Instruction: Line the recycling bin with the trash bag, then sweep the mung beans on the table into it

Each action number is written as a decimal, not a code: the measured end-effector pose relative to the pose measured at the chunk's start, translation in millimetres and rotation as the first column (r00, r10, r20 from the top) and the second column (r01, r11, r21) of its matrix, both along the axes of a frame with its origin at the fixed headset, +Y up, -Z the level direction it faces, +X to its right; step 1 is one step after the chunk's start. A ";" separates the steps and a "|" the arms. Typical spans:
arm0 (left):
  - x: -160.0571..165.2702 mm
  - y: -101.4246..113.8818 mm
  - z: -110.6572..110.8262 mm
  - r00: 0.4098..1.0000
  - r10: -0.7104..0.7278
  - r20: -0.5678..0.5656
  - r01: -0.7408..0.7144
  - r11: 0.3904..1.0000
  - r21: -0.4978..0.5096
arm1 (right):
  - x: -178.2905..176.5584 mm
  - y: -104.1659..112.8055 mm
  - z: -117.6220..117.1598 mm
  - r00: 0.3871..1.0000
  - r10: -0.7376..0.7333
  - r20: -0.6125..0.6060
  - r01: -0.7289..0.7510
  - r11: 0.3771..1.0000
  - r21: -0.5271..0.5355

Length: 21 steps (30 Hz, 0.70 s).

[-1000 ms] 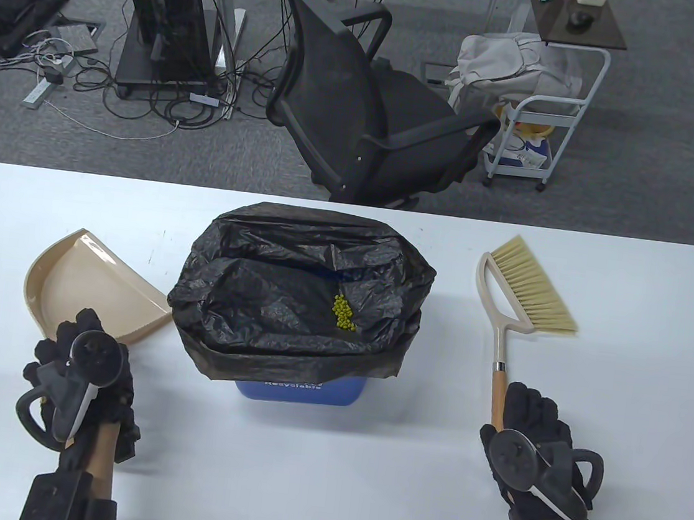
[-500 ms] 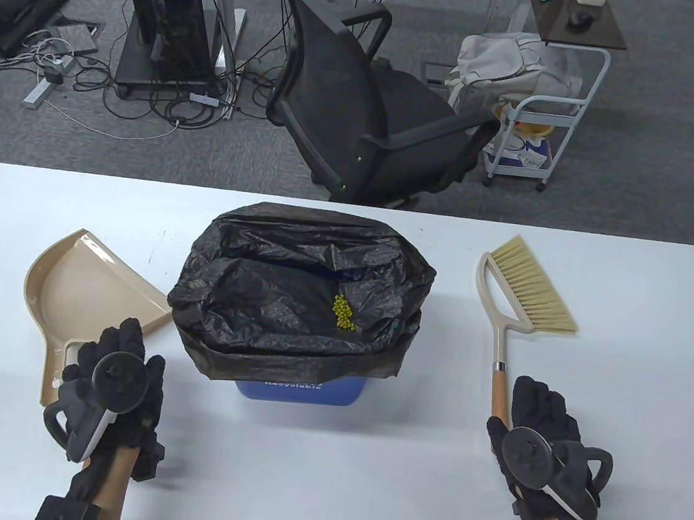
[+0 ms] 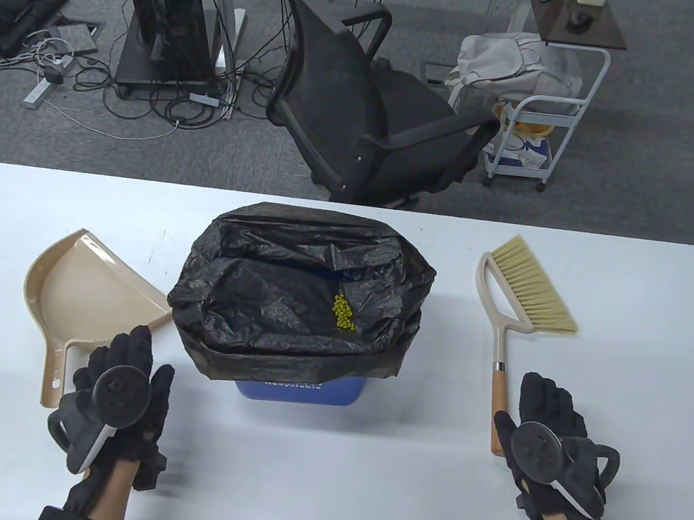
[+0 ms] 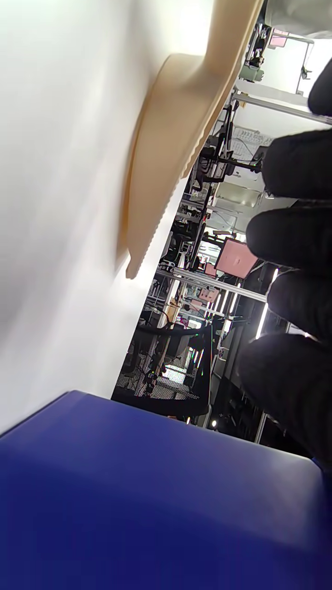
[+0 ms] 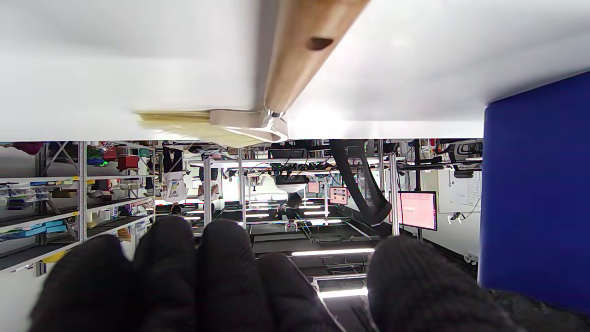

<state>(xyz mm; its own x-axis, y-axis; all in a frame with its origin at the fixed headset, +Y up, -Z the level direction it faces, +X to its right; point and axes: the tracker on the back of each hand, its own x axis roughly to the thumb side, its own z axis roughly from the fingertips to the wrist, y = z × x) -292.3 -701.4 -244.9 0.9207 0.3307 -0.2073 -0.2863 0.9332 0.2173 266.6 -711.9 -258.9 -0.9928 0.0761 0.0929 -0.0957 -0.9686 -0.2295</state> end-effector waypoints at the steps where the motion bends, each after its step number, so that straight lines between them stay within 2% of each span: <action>1: 1.8 0.6 0.1 1.000 -0.007 0.005 0.007 1.000 0.009 | 0.4 0.8 0.1 1.000 -0.003 0.000 0.003 1.000 0.004; 9: 14.1 4.5 3.0 0.998 0.002 0.061 -0.003 1.000 0.024 | 3.6 5.4 2.5 0.999 -0.035 -0.015 0.035 0.999 0.009; 21: 19.1 0.9 1.5 0.997 -0.015 0.074 0.014 1.000 0.006 | -0.5 6.4 5.3 0.998 -0.029 -0.051 0.029 1.000 -0.006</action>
